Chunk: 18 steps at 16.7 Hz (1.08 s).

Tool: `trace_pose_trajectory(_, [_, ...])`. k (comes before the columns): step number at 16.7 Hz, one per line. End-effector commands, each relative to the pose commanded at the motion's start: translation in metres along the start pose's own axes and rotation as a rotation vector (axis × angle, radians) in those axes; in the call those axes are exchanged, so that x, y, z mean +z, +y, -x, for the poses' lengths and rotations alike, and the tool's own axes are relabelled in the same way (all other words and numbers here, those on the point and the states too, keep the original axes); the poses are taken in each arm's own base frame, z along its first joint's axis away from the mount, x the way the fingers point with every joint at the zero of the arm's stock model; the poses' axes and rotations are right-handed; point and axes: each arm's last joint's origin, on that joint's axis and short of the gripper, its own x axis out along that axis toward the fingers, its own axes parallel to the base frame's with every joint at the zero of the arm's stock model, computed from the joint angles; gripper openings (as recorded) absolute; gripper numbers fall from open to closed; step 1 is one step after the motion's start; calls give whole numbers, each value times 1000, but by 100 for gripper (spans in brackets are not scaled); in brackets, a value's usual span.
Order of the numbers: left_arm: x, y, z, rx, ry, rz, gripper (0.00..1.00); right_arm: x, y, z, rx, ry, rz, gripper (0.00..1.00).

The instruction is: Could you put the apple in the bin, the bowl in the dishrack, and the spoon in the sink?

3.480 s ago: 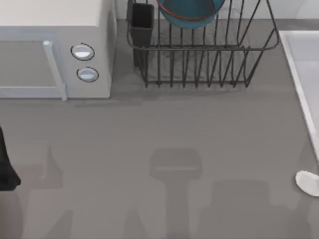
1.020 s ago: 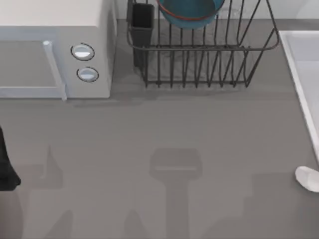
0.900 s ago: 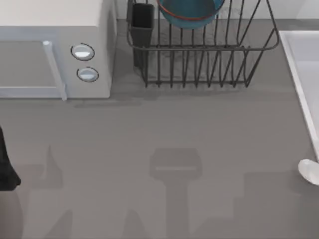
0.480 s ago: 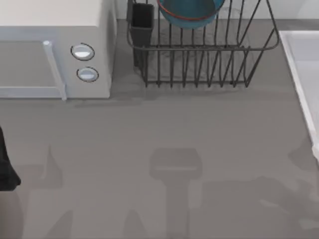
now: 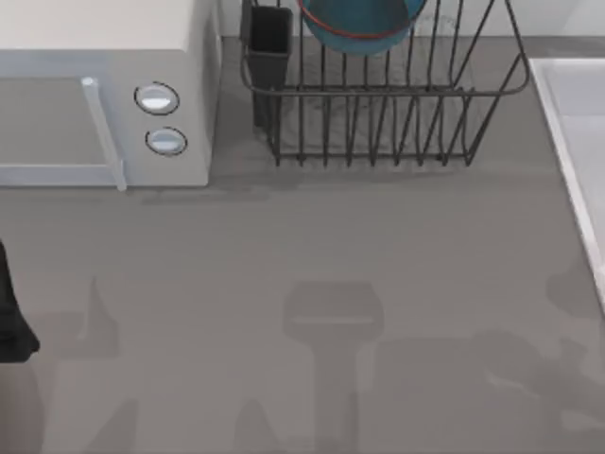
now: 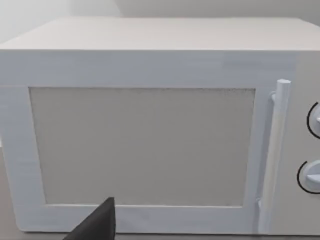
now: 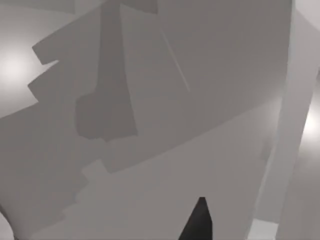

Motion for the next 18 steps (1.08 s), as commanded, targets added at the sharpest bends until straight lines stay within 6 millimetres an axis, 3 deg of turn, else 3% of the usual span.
trace_pose_trajectory(4, [0,0,0,0,0,0,100,14,-32,14,13,7,7,0])
trace_pose_trajectory(10, [0,0,0,0,0,0,100,50,-112,32,24,13,24,0])
trace_pose_trajectory(18, [0,0,0,0,0,0,100,90,-208,15,18,9,21,0])
